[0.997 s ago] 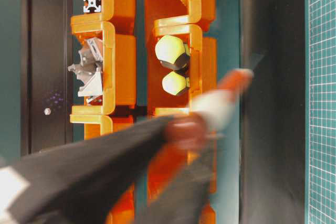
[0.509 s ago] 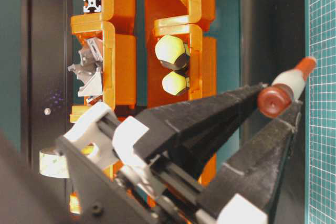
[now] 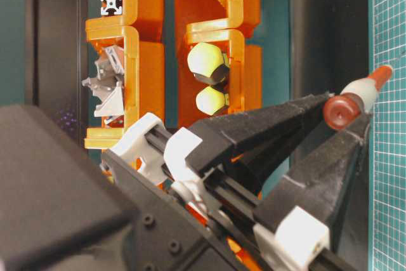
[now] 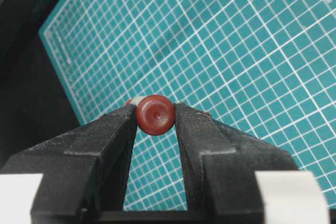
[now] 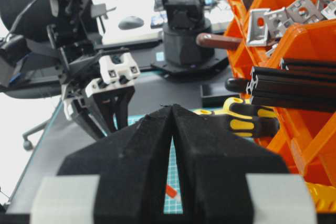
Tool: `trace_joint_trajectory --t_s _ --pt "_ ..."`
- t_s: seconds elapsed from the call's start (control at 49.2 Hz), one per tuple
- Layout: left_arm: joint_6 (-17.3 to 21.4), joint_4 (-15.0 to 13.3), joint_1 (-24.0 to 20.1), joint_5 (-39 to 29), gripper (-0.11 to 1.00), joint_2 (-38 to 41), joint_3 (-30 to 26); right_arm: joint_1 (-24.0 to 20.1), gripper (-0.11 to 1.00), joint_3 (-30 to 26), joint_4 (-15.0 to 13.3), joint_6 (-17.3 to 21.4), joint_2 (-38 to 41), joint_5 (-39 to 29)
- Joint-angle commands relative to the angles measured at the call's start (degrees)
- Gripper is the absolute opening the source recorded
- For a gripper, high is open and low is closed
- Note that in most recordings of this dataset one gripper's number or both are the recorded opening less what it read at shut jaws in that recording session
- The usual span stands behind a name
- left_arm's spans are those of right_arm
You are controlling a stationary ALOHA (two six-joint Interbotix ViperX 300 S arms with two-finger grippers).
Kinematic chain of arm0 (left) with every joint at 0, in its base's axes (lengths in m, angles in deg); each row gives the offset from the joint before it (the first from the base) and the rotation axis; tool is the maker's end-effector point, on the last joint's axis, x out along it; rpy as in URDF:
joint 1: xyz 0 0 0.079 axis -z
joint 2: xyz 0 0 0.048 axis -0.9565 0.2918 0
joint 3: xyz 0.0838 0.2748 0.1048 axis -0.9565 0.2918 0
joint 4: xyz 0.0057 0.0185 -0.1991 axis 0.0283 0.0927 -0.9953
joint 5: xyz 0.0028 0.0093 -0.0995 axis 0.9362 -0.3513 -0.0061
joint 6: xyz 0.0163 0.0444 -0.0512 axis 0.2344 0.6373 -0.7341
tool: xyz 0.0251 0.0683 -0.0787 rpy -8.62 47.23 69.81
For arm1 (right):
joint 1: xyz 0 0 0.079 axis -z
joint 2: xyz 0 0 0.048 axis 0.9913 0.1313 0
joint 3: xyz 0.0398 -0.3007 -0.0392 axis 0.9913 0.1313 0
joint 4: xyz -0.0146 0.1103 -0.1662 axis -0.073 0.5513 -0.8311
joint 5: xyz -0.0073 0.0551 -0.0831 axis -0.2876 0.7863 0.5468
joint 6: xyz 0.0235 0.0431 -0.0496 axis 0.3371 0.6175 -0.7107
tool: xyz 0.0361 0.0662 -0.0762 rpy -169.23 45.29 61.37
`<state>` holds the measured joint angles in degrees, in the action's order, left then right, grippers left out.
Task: Pick red screwdriver from container rack with left arm.
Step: 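Lower the held screwdriver onto the mat and open the left gripper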
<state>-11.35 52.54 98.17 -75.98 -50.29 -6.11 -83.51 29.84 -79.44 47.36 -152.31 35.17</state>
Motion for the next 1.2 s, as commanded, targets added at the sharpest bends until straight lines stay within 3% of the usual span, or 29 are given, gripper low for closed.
trace_joint_trajectory --t_s 0.0,0.407,0.61,0.671,0.793,0.875,1.18 --pt "-0.18 0.18 -0.18 0.97 0.26 -0.97 -0.09 -0.09 -0.01 -1.93 0.09 0.09 0.35 0.00" --pt "-0.53 0.18 -1.23 4.31 0.26 -0.70 1.49 -0.09 -0.01 -1.93 0.09 0.09 0.35 -0.53" --pt "-3.08 0.18 -1.14 4.39 0.27 -0.70 1.76 -0.09 -0.01 -1.93 0.09 0.09 0.35 -0.62" --pt "-4.75 0.18 -1.23 4.39 0.39 -0.79 2.11 -0.09 -0.01 -1.93 0.09 0.09 0.35 -0.79" --pt "-8.70 0.18 -1.23 5.01 0.74 -1.05 3.34 -0.09 -0.01 -1.93 0.18 0.09 0.35 -1.05" --pt "-12.39 0.09 -1.23 5.71 0.88 -1.58 4.48 -0.09 -0.01 -1.93 0.18 0.09 0.35 -1.05" --pt "-29.79 0.09 -1.23 8.09 0.89 -5.71 7.56 -0.09 -0.01 -1.93 0.09 0.09 0.35 -1.05"
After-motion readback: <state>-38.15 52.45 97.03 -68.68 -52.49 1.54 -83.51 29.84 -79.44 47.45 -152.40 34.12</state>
